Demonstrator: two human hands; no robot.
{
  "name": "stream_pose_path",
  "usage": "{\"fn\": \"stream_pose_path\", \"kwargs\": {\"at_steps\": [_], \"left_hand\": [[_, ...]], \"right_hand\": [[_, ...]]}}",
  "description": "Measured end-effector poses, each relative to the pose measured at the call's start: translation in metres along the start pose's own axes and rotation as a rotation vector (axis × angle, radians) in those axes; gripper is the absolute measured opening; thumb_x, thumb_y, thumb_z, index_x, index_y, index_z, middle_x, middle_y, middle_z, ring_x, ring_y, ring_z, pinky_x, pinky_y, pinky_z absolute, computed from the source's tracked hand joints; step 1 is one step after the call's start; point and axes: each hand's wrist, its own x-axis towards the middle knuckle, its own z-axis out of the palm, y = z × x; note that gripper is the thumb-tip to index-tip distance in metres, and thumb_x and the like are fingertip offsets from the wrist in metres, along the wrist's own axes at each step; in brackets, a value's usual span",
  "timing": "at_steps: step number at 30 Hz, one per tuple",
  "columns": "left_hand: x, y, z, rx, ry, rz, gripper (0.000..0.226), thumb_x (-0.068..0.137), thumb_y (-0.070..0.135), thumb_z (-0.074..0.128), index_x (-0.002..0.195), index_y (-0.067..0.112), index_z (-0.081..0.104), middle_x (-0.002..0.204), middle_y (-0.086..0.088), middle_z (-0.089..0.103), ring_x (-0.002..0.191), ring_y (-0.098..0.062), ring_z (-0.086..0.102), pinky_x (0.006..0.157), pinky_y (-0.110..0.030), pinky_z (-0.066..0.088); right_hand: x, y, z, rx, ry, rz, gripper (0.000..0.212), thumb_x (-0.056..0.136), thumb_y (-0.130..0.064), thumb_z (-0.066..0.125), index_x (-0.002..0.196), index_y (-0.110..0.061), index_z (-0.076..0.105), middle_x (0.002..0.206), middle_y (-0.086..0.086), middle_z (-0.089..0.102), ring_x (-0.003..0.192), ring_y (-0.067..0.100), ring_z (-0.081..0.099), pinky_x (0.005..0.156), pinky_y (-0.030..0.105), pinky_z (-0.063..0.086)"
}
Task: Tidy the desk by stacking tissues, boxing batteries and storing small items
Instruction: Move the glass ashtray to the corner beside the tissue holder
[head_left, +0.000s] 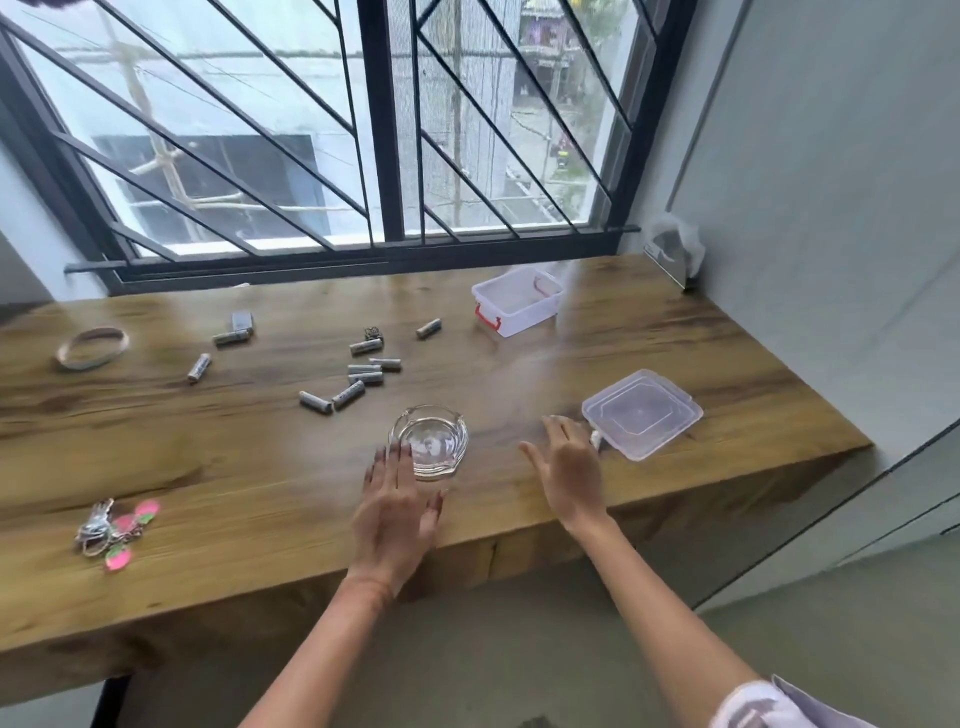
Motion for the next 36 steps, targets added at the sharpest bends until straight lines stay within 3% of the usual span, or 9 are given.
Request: {"fn": "stream_pose_path", "kwargs": {"at_steps": [4, 8, 13, 17, 20, 24, 31, 34, 36], "left_hand": [[0.010, -0.015, 0.004, -0.066, -0.039, -0.046, 0.073, 0.080, 0.041, 0.057, 0.127, -0.013, 0.045, 0.127, -0.031, 0.052, 0.119, -0.042, 0.051, 0.099, -0.048, 0.041], [0.020, -0.024, 0.005, -0.179, -0.060, -0.070, 0.084, 0.087, 0.043, 0.056, 0.143, -0.005, 0.017, 0.151, -0.020, 0.022, 0.142, -0.030, 0.019, 0.115, -0.029, 0.008], [0.036, -0.032, 0.010, -0.308, -0.113, -0.070, 0.082, 0.088, 0.029, 0.058, 0.145, 0.000, 0.008, 0.155, -0.015, 0.014, 0.144, -0.023, 0.009, 0.113, -0.022, -0.001], [0.051, -0.038, 0.014, -0.368, -0.122, -0.057, 0.072, 0.088, 0.015, 0.057, 0.145, 0.000, 0.015, 0.153, -0.014, 0.019, 0.144, -0.020, 0.013, 0.115, -0.021, 0.003], [0.071, -0.034, 0.016, -0.378, -0.116, -0.050, 0.073, 0.086, 0.017, 0.061, 0.143, -0.001, 0.020, 0.152, -0.015, 0.024, 0.143, -0.022, 0.017, 0.115, -0.021, 0.005], [0.108, -0.014, 0.014, -0.410, -0.094, -0.009, 0.075, 0.084, 0.017, 0.065, 0.142, -0.002, 0.022, 0.151, -0.017, 0.025, 0.142, -0.024, 0.019, 0.110, -0.015, 0.004], [0.193, 0.045, 0.009, -0.481, -0.024, 0.134, 0.075, 0.084, 0.020, 0.065, 0.143, 0.002, 0.023, 0.151, -0.012, 0.027, 0.142, -0.020, 0.021, 0.109, -0.014, 0.009], [0.237, 0.076, 0.007, -0.506, -0.025, 0.248, 0.075, 0.079, 0.017, 0.069, 0.142, 0.004, 0.028, 0.147, -0.011, 0.035, 0.138, -0.019, 0.029, 0.110, -0.016, 0.017], [0.270, 0.097, 0.008, -0.517, -0.081, 0.291, 0.078, 0.078, 0.022, 0.070, 0.142, 0.007, 0.030, 0.146, -0.009, 0.038, 0.135, -0.021, 0.033, 0.112, -0.028, 0.026]], "right_hand": [[0.003, -0.025, 0.017, 0.104, -0.096, -0.054, 0.054, 0.074, -0.023, 0.074, 0.116, 0.006, 0.057, 0.115, 0.022, 0.062, 0.110, 0.031, 0.059, 0.095, 0.036, 0.045], [0.012, -0.039, 0.028, 0.254, -0.266, -0.086, 0.071, 0.077, -0.033, 0.069, 0.133, 0.001, 0.042, 0.137, 0.017, 0.046, 0.131, 0.025, 0.040, 0.110, 0.029, 0.025], [0.023, -0.036, 0.044, 0.369, -0.554, -0.135, 0.097, 0.072, -0.033, 0.077, 0.145, -0.006, 0.019, 0.152, 0.008, 0.022, 0.141, 0.017, 0.017, 0.111, 0.015, 0.001], [0.037, -0.029, 0.056, 0.441, -0.512, -0.075, 0.095, 0.066, -0.033, 0.081, 0.142, -0.008, 0.030, 0.146, 0.004, 0.036, 0.136, 0.015, 0.031, 0.108, 0.011, 0.008], [0.053, -0.022, 0.053, 0.490, -0.463, -0.043, 0.096, 0.059, -0.032, 0.085, 0.139, -0.011, 0.036, 0.138, 0.001, 0.047, 0.128, 0.011, 0.042, 0.105, 0.011, 0.024], [0.086, -0.009, 0.040, 0.521, -0.362, -0.029, 0.105, 0.047, -0.038, 0.089, 0.136, -0.010, 0.041, 0.125, 0.000, 0.058, 0.111, -0.001, 0.048, 0.086, -0.008, 0.024], [0.155, 0.034, 0.010, 0.569, -0.173, -0.012, 0.095, 0.043, -0.046, 0.086, 0.128, -0.027, 0.047, 0.114, -0.016, 0.054, 0.106, -0.006, 0.053, 0.085, -0.003, 0.033], [0.188, 0.060, 0.000, 0.562, -0.114, 0.045, 0.098, 0.042, -0.044, 0.087, 0.129, -0.025, 0.046, 0.121, -0.010, 0.055, 0.109, -0.007, 0.049, 0.090, 0.001, 0.034], [0.210, 0.082, -0.004, 0.533, -0.069, 0.110, 0.102, 0.041, -0.040, 0.089, 0.132, -0.018, 0.048, 0.125, -0.002, 0.058, 0.107, 0.000, 0.054, 0.094, 0.013, 0.040]]}}
